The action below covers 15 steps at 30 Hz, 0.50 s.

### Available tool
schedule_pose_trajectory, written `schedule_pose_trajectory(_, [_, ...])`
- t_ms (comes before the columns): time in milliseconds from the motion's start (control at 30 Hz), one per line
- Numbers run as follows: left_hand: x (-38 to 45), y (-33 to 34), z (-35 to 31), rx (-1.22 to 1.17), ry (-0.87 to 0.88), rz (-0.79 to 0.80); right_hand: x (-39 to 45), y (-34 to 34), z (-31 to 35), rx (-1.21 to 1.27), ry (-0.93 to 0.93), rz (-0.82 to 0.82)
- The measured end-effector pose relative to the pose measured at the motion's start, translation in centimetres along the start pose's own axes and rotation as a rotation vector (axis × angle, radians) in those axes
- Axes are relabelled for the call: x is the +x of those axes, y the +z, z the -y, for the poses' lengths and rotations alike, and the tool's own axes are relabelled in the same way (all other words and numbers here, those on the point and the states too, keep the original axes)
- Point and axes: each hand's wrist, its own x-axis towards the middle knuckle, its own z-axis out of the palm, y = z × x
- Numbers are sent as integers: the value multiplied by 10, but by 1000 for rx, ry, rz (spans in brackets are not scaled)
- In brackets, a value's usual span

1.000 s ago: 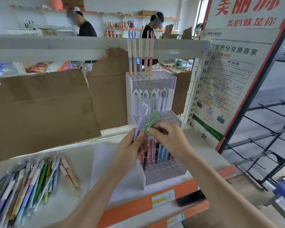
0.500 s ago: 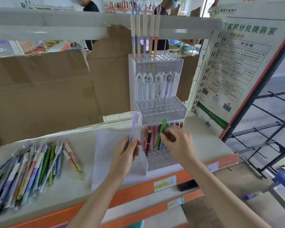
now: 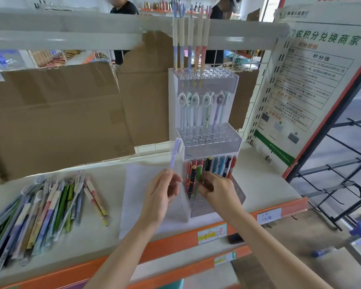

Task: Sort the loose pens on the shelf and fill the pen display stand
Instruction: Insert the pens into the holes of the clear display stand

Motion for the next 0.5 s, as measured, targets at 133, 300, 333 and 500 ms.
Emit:
schedule_pose_trajectory(133, [2, 3, -5, 0, 43, 37, 4, -7, -2, -42, 20, 74])
schedule_pose_trajectory(300, [11, 12, -13, 5, 95, 111, 9, -37, 16, 103, 12, -55])
schedule_pose_trajectory(333, [14, 15, -16, 10, 100, 138, 11, -45, 25, 173, -18, -94])
schedule_pose_trajectory(500, [34, 33, -35, 220, 227, 254, 29, -77, 58, 412, -87, -42])
